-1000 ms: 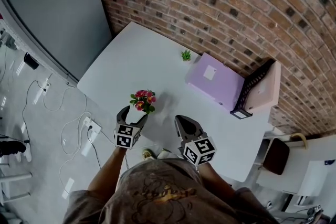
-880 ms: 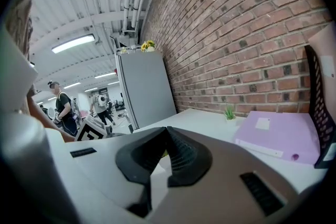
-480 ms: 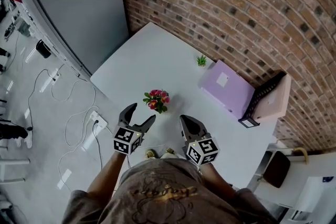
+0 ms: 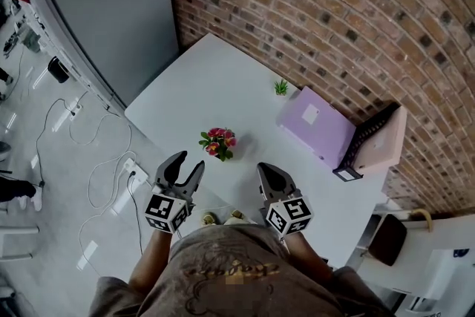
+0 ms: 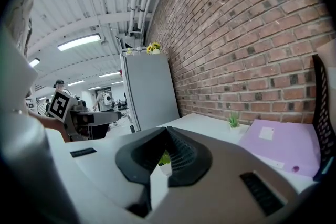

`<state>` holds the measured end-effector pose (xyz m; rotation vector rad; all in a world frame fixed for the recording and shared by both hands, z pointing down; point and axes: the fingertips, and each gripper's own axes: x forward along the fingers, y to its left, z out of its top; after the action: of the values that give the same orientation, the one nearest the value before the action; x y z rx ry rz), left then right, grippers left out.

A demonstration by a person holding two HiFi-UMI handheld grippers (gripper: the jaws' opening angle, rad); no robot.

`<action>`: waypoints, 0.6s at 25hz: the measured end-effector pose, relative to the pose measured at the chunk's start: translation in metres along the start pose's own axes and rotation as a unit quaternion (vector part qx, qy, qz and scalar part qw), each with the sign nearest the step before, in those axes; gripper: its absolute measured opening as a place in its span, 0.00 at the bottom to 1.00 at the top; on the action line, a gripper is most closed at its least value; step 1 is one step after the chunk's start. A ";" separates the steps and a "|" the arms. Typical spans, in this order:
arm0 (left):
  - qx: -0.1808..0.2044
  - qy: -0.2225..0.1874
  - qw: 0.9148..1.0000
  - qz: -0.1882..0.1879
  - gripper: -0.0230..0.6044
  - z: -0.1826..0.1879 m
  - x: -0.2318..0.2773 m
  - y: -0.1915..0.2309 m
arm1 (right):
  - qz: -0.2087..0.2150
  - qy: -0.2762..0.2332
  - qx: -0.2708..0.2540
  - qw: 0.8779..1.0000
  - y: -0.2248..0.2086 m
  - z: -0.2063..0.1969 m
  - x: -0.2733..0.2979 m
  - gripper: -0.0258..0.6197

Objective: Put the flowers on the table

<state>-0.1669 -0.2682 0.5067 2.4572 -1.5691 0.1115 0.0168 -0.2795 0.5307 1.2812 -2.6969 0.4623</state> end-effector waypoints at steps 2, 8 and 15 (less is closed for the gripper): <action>-0.013 0.000 1.000 0.007 0.30 0.000 -0.003 0.000 | -0.003 -0.001 -0.004 1.000 -0.003 0.001 -0.003 0.04; 0.005 -0.016 1.000 0.019 0.10 -0.012 -0.007 0.009 | -0.007 -0.009 -0.016 1.000 -0.008 0.001 -0.010 0.04; -0.002 0.001 1.000 0.024 0.07 -0.023 -0.005 0.011 | -0.010 -0.015 -0.022 1.000 -0.011 -0.002 -0.010 0.04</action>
<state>-0.1774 -0.2630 0.5295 2.4161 -1.6270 0.1183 0.0313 -0.2777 0.5329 1.3118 -2.7002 0.3841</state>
